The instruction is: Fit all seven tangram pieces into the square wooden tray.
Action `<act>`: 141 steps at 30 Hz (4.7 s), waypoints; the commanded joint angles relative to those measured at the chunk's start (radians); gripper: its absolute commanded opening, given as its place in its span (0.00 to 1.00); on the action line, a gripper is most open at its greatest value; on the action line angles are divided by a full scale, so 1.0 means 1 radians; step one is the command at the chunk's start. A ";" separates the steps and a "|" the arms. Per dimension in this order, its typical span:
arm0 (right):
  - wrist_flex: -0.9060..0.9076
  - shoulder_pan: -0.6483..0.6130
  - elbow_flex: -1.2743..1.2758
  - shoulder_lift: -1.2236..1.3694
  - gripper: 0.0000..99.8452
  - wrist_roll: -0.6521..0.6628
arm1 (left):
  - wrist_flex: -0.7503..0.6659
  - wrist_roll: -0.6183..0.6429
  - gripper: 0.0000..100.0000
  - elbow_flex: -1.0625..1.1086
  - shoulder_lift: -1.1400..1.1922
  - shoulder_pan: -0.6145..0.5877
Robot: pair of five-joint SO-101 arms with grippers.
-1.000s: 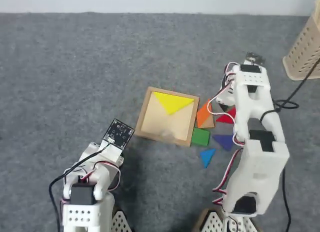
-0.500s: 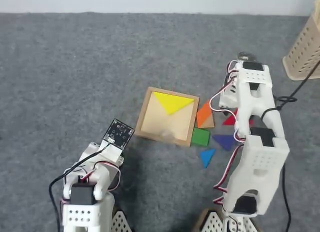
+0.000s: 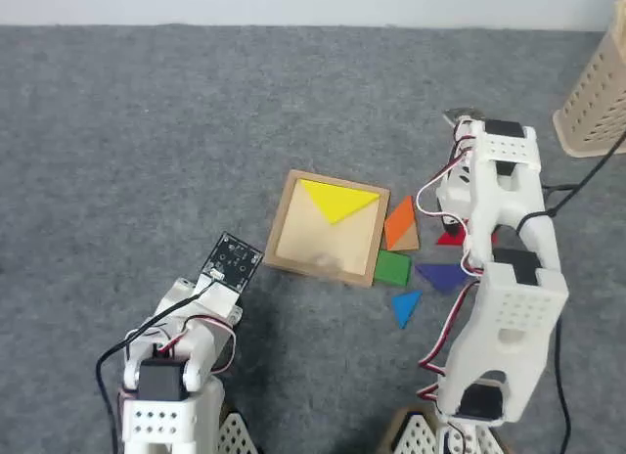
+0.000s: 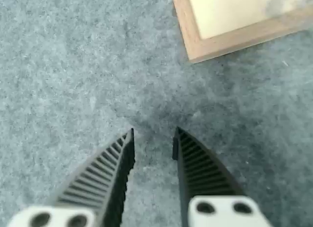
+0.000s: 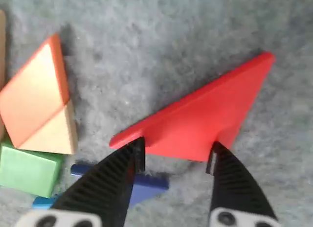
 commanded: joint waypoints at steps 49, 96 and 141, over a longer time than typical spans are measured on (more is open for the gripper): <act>0.154 0.015 -0.471 0.260 0.17 -0.379 | 0.000 0.008 0.12 -0.013 -0.021 -0.003; -0.041 -0.033 0.051 0.019 0.25 -0.342 | 0.000 0.008 0.12 -0.013 -0.021 -0.003; -0.033 -0.084 0.025 0.004 0.25 -0.460 | 0.000 0.008 0.12 -0.013 -0.021 -0.003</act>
